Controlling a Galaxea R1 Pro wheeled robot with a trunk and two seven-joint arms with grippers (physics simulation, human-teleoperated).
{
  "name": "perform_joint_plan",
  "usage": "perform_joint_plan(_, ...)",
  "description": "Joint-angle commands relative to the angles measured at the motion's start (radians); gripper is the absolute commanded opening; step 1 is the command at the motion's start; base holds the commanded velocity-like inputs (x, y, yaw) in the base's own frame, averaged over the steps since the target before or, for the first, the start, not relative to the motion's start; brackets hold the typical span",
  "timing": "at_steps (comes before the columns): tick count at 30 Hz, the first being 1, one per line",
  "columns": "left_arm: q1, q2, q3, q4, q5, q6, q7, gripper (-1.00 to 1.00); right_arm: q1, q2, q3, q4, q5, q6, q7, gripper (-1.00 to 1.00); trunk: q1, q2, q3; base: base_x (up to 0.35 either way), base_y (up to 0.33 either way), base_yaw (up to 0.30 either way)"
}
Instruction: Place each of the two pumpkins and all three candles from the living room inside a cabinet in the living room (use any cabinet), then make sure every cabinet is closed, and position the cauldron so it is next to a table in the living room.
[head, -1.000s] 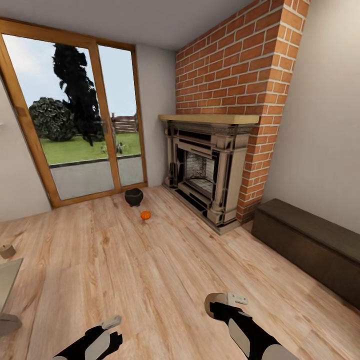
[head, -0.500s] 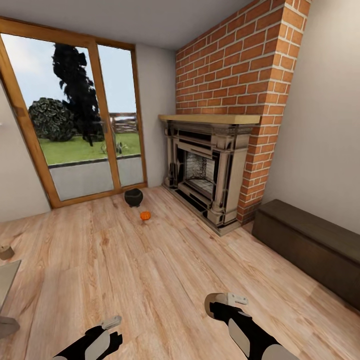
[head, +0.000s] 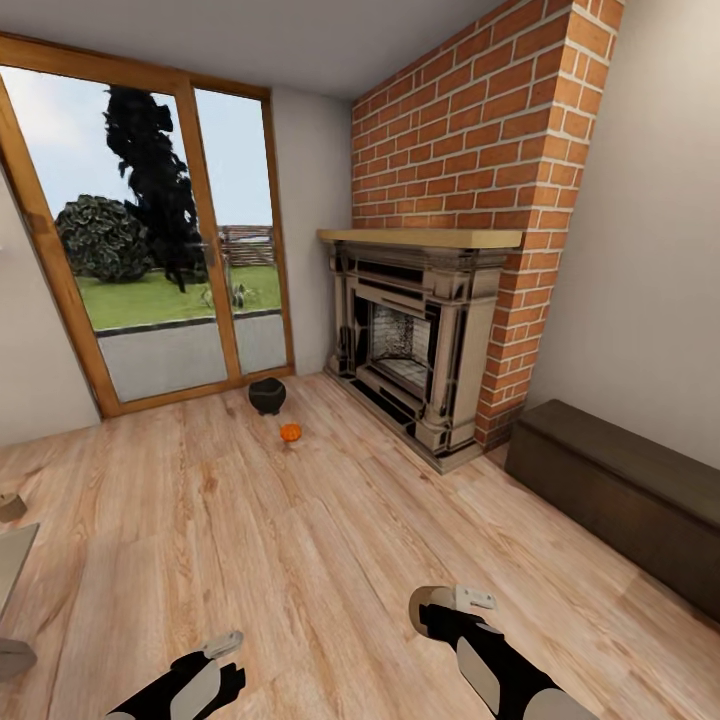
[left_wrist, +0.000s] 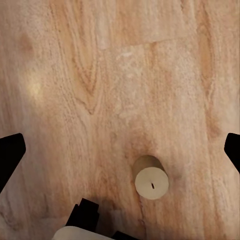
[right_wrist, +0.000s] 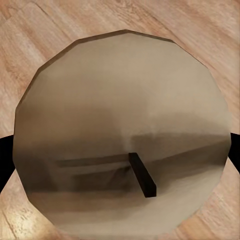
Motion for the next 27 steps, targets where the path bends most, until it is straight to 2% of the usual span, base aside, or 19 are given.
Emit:
perform_joint_plan(1,0.000,0.001,-0.008,-0.003,0.007,0.003,0.007,1.00,0.000,-0.001,0.009,-0.002,-0.008,0.005,-0.009,-1.00,0.000,-0.001,-0.001,0.002,0.000,0.000)
perform_joint_plan(11,0.000,0.001,-0.006,-0.009,0.008,0.003,0.007,1.00,0.000,-0.002,0.009,-0.002,-0.008,0.004,-0.009,-1.00,0.000,-0.001,-0.001,0.000,0.000,0.000)
perform_joint_plan(27,0.000,0.001,-0.004,-0.010,0.010,0.005,0.006,1.00,0.000,-0.001,0.009,-0.001,-0.007,0.002,-0.008,-1.00,0.061,-0.113,-0.051,0.000,0.000,0.000)
